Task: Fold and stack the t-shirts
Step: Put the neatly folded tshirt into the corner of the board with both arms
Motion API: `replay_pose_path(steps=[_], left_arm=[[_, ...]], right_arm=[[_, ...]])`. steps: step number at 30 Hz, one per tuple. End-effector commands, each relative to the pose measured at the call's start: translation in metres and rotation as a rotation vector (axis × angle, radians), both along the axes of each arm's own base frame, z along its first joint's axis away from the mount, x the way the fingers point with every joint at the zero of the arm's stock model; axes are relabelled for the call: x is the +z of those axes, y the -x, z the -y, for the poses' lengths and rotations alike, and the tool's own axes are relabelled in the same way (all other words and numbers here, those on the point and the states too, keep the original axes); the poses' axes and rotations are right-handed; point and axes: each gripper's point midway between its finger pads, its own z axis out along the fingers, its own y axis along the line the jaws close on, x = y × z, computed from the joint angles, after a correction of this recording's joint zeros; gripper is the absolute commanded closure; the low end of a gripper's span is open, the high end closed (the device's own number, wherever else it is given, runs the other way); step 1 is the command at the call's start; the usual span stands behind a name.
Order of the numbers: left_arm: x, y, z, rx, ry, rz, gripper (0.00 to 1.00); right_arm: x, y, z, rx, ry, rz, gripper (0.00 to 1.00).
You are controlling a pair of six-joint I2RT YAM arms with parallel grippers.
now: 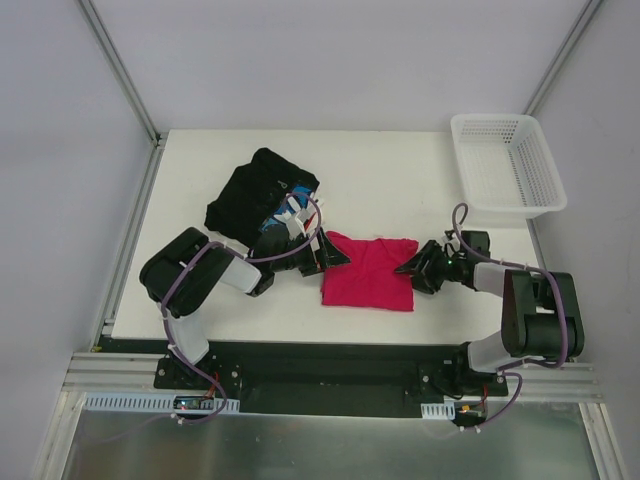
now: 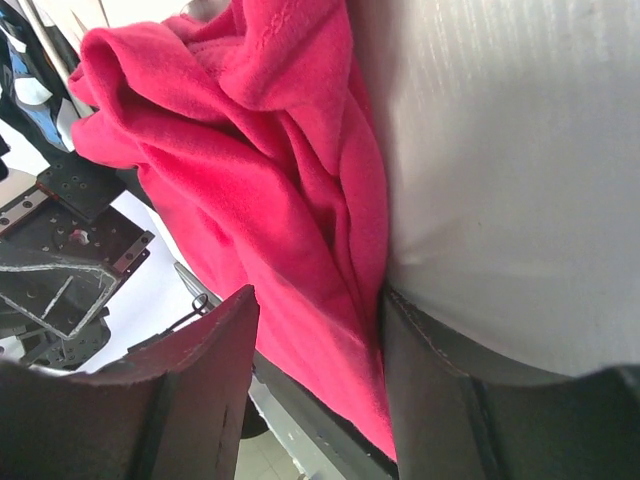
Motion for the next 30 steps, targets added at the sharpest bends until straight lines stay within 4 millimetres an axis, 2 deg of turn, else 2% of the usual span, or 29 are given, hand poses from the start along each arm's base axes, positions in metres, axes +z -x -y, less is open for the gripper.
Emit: replay_pose_path(steps=[1,24,26,30], left_arm=[[-0.005,0.009,0.006,-0.041,0.014,-0.031,0.01],[-0.004,0.009,0.012,-0.075,0.016,-0.036,0.02],[-0.004,0.007,0.016,-0.090,0.014,-0.039,0.05],[-0.007,0.006,0.019,-0.108,0.011,-0.051,0.27]], right_arm=[[0.006,-0.004,-0.003,0.000,0.021,-0.015,0.46],[-0.002,-0.023,-0.030,0.045,0.001,-0.024,0.47],[-0.003,-0.024,-0.031,0.045,-0.001,-0.023,0.47],[-0.003,-0.025,-0.031,0.046,-0.005,-0.023,0.47]])
